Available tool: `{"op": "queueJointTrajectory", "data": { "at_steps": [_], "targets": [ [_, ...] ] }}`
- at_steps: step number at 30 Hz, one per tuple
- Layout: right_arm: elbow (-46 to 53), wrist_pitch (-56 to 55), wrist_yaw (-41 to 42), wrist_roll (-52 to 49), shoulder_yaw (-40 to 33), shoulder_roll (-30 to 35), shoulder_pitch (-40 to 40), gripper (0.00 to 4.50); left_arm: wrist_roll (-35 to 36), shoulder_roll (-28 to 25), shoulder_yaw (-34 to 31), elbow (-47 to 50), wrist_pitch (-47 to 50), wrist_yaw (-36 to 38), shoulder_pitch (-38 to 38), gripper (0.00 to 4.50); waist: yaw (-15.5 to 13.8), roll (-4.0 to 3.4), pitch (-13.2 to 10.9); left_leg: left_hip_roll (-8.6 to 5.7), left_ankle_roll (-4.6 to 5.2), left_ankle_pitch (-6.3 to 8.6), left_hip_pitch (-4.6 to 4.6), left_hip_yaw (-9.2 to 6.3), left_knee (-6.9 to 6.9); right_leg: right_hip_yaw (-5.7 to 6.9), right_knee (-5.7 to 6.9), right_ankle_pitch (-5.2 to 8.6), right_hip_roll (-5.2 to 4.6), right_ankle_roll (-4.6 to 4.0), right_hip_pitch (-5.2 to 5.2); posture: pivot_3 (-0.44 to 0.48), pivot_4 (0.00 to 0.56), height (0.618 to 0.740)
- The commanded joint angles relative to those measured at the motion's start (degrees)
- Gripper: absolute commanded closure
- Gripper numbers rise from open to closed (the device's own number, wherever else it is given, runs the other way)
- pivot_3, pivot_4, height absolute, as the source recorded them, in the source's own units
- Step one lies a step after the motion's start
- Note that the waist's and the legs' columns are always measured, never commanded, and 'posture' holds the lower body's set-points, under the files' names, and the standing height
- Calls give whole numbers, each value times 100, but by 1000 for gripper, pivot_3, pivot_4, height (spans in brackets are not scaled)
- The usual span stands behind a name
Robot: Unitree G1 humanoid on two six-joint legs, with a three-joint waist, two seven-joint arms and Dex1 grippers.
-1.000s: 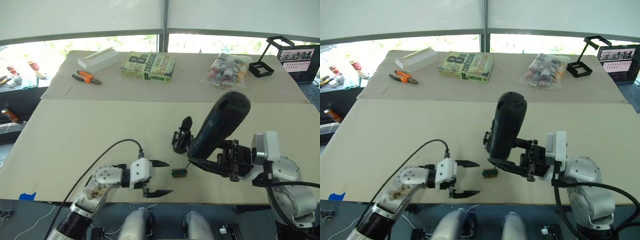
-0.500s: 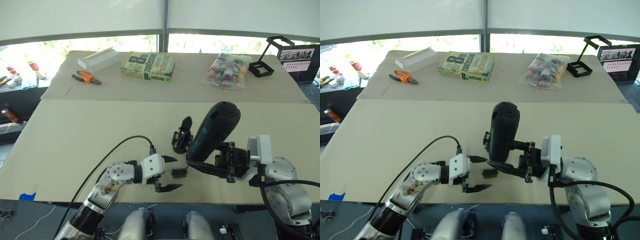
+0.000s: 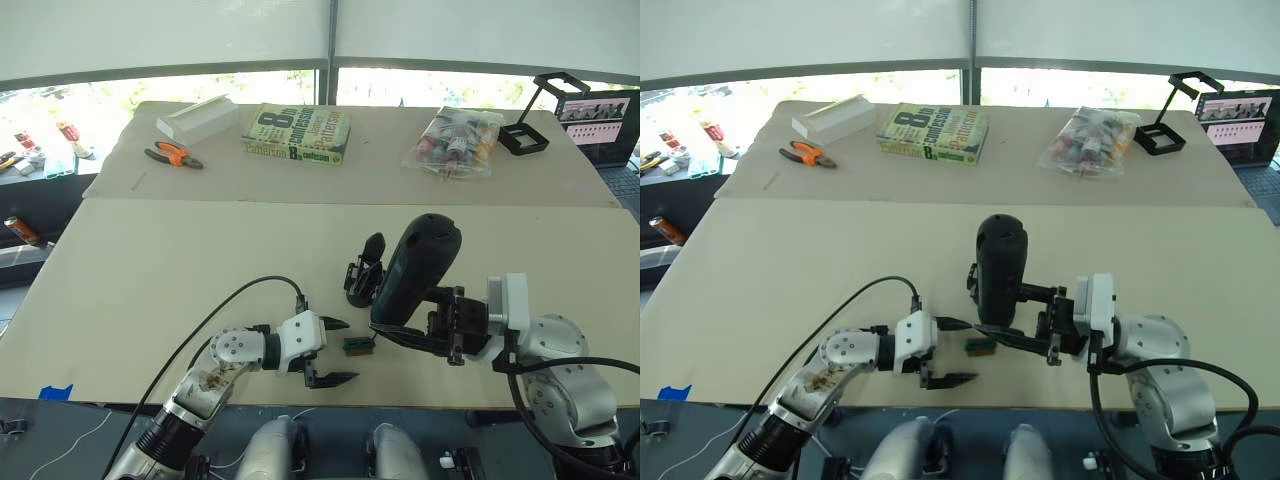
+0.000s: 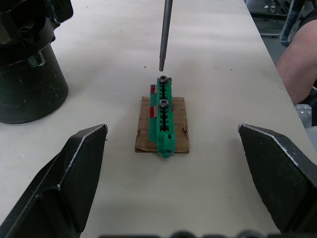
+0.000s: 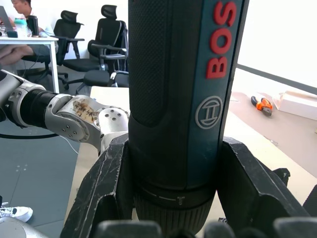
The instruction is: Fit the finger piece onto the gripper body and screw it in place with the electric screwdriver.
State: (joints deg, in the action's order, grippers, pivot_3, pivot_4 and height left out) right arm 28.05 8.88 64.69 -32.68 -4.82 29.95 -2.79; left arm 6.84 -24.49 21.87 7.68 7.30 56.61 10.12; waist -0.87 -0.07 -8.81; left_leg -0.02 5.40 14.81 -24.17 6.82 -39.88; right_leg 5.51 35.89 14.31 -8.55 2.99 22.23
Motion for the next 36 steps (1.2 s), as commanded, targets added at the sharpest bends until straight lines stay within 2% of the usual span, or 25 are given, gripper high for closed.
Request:
{"op": "queueJointTrajectory", "data": {
  "at_steps": [1,36],
  "targets": [
    [133,-264,-54,-90,-55,14,-37,2577,-22,-25,76,-145,-91,27,-89,0,0,0,0,0,0,0,0,0,0,0,0,0,0,0,0,0,150,740],
    [300,-157,-182,-396,-81,97,66,2577,2,38,107,-297,-206,46,-30,0,-12,-1,3,1,1,1,6,-2,0,-1,1,0,-4,0,-5,0,150,740]
  ]
}}
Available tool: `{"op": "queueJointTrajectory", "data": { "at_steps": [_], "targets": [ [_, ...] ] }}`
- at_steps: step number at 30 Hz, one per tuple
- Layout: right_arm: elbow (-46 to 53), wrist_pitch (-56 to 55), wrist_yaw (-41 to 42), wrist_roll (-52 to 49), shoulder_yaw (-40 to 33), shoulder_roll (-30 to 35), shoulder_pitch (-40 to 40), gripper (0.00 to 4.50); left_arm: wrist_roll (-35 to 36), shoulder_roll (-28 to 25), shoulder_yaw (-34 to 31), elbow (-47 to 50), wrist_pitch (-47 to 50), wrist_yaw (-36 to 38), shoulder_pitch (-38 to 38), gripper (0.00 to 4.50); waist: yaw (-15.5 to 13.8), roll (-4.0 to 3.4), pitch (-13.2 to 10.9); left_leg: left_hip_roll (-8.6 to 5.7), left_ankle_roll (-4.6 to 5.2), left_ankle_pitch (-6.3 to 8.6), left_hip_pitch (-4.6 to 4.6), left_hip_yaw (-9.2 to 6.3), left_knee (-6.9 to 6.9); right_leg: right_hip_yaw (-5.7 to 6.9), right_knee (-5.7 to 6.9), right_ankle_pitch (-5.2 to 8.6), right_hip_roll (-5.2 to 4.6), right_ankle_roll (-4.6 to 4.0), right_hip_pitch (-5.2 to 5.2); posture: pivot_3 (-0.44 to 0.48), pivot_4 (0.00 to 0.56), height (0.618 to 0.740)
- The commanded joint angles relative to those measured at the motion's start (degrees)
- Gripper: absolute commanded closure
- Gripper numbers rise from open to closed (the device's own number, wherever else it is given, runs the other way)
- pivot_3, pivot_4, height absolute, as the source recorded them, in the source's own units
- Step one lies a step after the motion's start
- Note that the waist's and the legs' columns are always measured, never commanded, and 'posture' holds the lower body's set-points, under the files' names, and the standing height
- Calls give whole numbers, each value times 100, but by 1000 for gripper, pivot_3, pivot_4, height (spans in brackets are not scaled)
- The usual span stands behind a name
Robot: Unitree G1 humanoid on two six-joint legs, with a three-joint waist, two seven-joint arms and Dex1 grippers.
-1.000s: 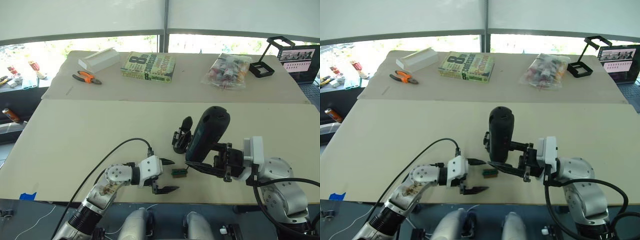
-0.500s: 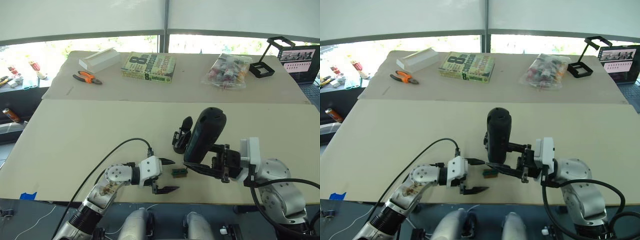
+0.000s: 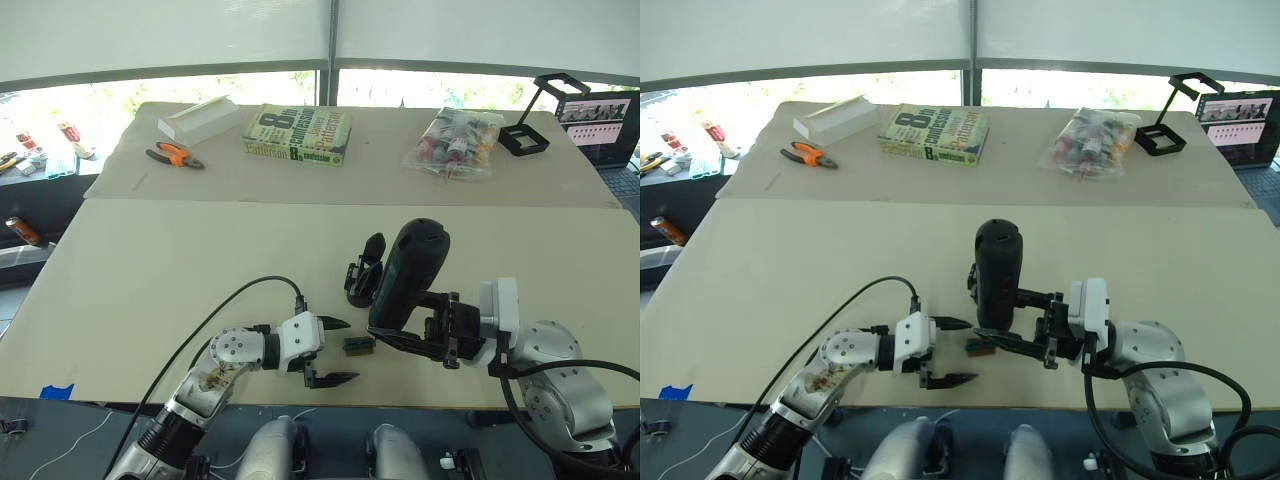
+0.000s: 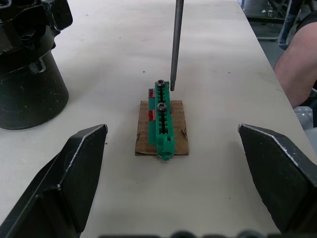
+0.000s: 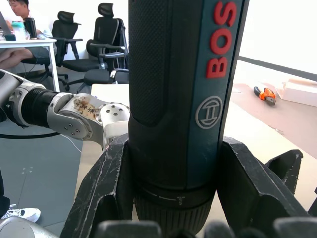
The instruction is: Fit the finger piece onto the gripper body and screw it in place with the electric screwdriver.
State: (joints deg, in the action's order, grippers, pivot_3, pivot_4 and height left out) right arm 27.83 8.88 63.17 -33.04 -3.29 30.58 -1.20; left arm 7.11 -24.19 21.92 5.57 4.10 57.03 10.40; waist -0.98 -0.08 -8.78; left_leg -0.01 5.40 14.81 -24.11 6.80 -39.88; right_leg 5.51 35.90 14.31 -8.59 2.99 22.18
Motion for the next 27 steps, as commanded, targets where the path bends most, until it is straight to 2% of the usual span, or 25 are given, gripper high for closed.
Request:
{"op": "queueJointTrajectory", "data": {
  "at_steps": [1,27],
  "targets": [
    [318,-145,-55,-430,-289,27,-138,2577,-26,6,104,-85,118,5,-56,0,-1,0,0,0,0,0,0,0,0,0,0,0,0,0,0,0,150,740],
    [209,-256,-89,-316,-249,51,-1,2577,58,36,110,36,336,-8,-36,0,-10,0,0,-1,2,1,0,0,0,-1,0,0,-2,0,0,0,150,740]
  ]
}}
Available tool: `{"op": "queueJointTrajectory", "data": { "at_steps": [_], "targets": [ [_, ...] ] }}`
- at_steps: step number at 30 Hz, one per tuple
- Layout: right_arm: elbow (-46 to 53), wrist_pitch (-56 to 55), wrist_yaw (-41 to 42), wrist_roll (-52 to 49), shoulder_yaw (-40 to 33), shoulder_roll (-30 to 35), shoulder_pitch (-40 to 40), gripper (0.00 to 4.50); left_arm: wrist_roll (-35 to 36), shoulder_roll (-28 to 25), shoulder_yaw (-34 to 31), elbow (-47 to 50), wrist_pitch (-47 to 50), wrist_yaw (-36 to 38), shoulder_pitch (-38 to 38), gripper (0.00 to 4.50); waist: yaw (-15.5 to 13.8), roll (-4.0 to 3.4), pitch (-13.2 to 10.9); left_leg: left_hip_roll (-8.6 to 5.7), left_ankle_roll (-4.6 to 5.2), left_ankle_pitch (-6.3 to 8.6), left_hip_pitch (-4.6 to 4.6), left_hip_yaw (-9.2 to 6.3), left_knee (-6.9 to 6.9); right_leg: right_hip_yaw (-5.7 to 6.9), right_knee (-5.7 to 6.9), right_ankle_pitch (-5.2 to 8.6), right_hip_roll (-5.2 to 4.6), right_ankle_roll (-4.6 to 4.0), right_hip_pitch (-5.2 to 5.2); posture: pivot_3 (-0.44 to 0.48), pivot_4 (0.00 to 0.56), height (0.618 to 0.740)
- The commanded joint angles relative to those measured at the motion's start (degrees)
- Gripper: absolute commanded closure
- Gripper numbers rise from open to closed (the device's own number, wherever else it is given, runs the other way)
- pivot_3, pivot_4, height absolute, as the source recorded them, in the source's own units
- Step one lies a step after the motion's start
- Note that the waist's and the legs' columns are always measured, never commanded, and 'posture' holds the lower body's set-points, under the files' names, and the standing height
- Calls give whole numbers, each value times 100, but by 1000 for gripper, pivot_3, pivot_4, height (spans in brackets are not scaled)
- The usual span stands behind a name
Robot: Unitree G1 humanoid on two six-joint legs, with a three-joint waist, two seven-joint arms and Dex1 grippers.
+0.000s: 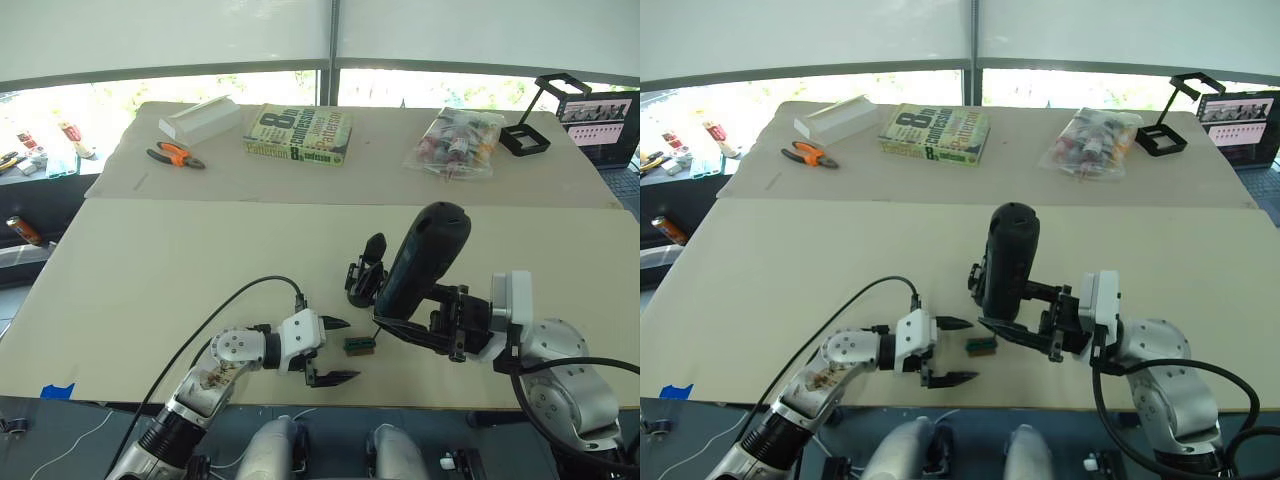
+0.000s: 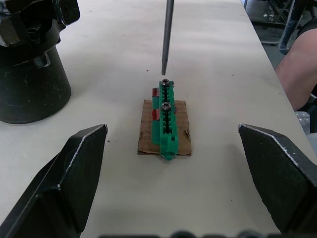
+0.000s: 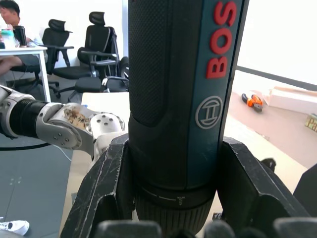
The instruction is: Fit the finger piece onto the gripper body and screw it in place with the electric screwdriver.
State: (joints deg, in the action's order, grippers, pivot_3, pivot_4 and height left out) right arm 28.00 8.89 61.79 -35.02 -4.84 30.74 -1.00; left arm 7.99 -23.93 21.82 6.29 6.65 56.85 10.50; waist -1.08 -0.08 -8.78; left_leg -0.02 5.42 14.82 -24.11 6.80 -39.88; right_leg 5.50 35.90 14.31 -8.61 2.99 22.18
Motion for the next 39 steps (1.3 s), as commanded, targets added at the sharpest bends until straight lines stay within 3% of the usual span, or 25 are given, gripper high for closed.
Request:
{"op": "queueJointTrajectory", "data": {
  "at_steps": [1,39],
  "targets": [
    [188,-254,52,-115,-98,34,-21,2577,-30,12,121,-43,76,13,-41,0,-2,0,0,0,0,0,0,0,0,0,0,0,0,0,0,0,150,740],
    [17,-310,88,58,-15,0,-82,2577,-42,31,153,-8,76,8,-82,0,-28,0,0,-1,1,1,0,0,-1,0,0,0,-1,0,-1,0,150,740]
  ]
}}
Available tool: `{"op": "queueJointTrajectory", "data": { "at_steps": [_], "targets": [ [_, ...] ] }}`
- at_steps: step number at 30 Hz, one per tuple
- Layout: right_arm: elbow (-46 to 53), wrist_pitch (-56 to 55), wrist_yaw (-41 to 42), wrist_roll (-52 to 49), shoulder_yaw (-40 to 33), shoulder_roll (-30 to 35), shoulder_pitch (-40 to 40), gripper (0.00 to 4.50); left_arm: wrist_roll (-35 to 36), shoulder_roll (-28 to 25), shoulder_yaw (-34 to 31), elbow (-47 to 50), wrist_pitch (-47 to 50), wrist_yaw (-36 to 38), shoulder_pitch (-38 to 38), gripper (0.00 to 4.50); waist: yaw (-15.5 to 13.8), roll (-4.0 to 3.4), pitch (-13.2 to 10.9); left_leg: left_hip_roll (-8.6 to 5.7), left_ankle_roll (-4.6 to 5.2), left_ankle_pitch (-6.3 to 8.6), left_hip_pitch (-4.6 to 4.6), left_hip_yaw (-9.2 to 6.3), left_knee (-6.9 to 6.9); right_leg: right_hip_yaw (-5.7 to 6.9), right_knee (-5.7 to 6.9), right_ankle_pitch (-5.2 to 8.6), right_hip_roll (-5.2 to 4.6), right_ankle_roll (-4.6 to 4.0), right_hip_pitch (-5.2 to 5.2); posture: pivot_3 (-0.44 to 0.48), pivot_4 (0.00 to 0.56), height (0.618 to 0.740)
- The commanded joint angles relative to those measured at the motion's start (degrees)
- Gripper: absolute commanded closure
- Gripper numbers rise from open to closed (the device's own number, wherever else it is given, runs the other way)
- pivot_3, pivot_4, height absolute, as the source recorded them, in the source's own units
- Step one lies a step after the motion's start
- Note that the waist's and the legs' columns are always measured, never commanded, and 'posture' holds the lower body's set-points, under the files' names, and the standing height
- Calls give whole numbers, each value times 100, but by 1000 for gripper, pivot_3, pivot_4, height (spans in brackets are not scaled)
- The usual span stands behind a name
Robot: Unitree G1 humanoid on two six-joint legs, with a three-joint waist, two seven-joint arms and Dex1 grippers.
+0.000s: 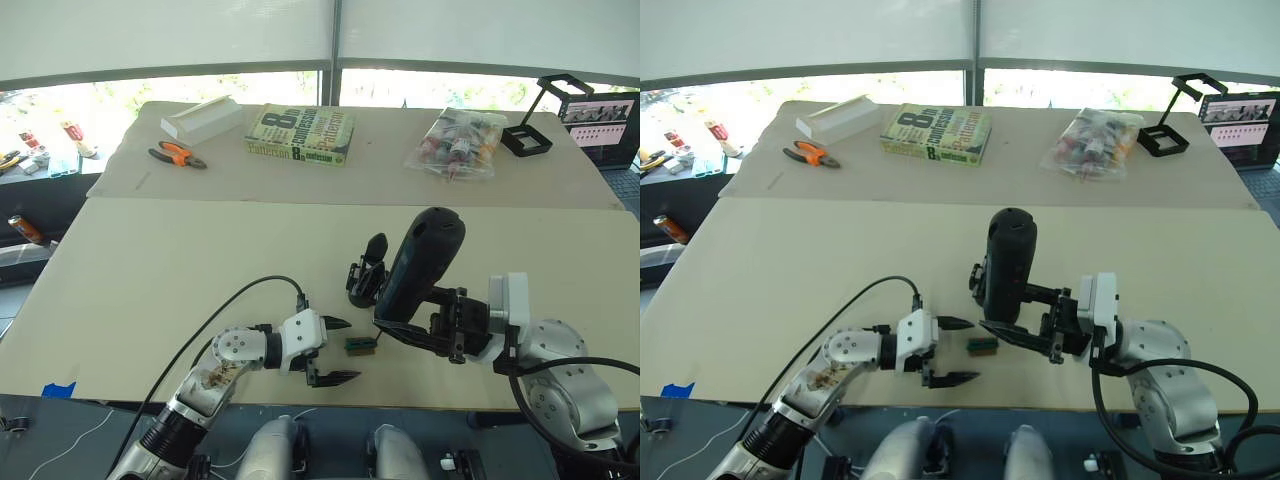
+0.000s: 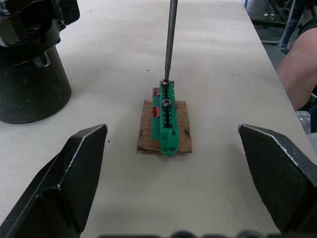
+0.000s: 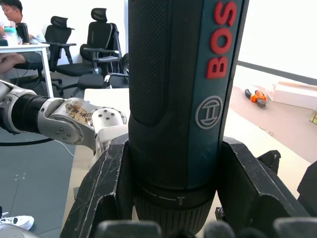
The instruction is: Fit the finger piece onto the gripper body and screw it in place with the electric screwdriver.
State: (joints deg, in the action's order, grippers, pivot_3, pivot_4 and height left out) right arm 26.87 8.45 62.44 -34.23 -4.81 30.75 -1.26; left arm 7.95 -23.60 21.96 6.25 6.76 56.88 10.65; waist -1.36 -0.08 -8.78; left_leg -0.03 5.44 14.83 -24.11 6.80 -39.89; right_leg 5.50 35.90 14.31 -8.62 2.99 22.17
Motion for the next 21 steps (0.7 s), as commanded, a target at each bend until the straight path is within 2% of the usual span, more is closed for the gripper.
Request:
{"op": "queueJointTrajectory", "data": {
  "at_steps": [1,21],
  "targets": [
    [126,-277,21,-14,-11,1,-50,2577,-39,-4,139,3,67,5,-100,0,1,0,0,0,0,0,0,0,0,0,0,0,0,0,0,0,150,740],
    [200,-214,-91,-102,24,66,-172,2577,14,9,61,64,128,-4,-30,0,3,0,0,0,0,0,0,0,0,0,0,0,0,0,0,0,150,740]
  ]
}}
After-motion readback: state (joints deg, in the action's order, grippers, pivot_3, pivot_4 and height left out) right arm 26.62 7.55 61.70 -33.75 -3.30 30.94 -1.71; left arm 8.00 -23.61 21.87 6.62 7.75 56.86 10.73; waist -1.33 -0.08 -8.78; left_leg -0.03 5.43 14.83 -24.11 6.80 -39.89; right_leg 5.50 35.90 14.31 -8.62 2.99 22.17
